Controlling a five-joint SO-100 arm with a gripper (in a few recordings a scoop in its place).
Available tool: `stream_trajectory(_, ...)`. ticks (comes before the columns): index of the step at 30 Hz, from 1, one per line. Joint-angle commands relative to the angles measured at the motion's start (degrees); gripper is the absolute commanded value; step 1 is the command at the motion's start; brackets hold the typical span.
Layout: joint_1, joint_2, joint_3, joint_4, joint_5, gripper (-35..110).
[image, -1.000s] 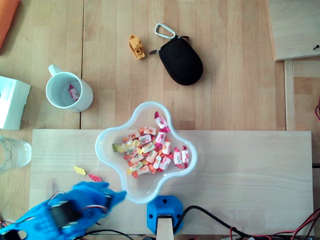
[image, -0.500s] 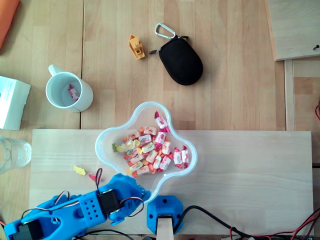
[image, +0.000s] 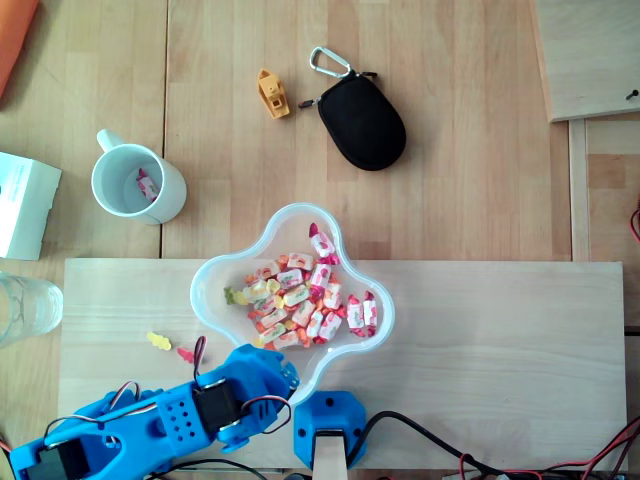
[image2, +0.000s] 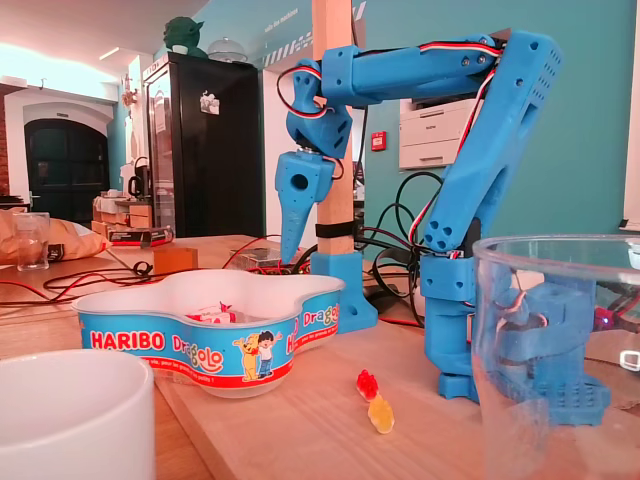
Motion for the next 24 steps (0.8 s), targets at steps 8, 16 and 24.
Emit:
stream_trajectory(8, 0.4, -1.7, -2.0, -6.5, 0.7, -2)
stream_trajectory(16, -8.1, -12.7, -1.9, -19.1, 8.0, -2)
stream_trajectory(24, -8.2, -14.4, -1.8, -20.7, 8.6, -2)
